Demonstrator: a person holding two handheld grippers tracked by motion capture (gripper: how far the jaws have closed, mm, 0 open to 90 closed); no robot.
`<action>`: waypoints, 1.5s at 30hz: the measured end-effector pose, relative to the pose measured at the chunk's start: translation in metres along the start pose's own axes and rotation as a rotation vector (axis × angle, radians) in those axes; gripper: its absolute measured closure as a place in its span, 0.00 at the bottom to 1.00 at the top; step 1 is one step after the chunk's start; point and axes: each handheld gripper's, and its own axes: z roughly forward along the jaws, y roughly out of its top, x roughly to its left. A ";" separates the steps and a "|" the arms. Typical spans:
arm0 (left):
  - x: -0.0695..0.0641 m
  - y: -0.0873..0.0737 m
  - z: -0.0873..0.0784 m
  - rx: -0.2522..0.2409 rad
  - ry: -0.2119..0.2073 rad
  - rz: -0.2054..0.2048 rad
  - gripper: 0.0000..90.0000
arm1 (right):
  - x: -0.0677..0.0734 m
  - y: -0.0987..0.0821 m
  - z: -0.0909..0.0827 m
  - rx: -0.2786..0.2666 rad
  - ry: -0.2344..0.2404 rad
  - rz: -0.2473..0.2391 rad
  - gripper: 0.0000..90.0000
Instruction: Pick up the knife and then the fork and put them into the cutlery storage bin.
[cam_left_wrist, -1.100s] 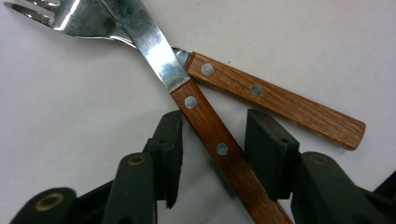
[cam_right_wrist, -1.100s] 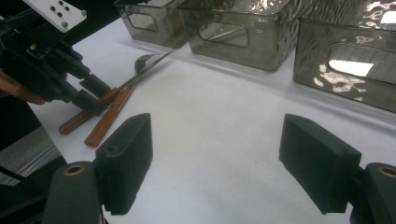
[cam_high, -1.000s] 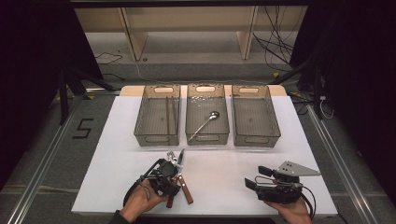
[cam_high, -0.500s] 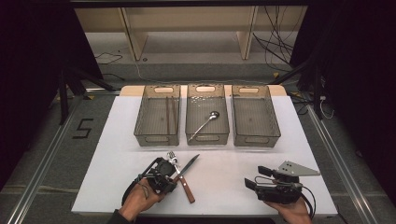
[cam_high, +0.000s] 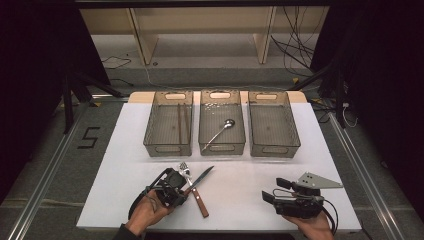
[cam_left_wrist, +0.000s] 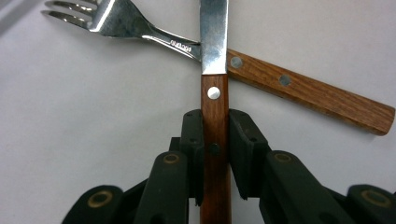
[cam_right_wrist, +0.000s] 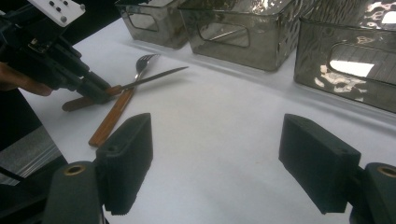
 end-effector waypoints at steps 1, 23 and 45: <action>0.000 0.000 -0.001 -0.008 -0.007 -0.003 0.85 | 0.000 0.000 0.000 0.000 0.000 0.000 0.30; 0.000 0.015 -0.029 -0.169 -0.055 0.008 0.85 | -0.001 0.000 -0.002 -0.009 -0.004 0.005 0.30; 0.017 0.071 -0.039 -0.342 -0.095 -0.033 0.85 | 0.000 0.000 -0.003 -0.024 0.006 0.003 0.30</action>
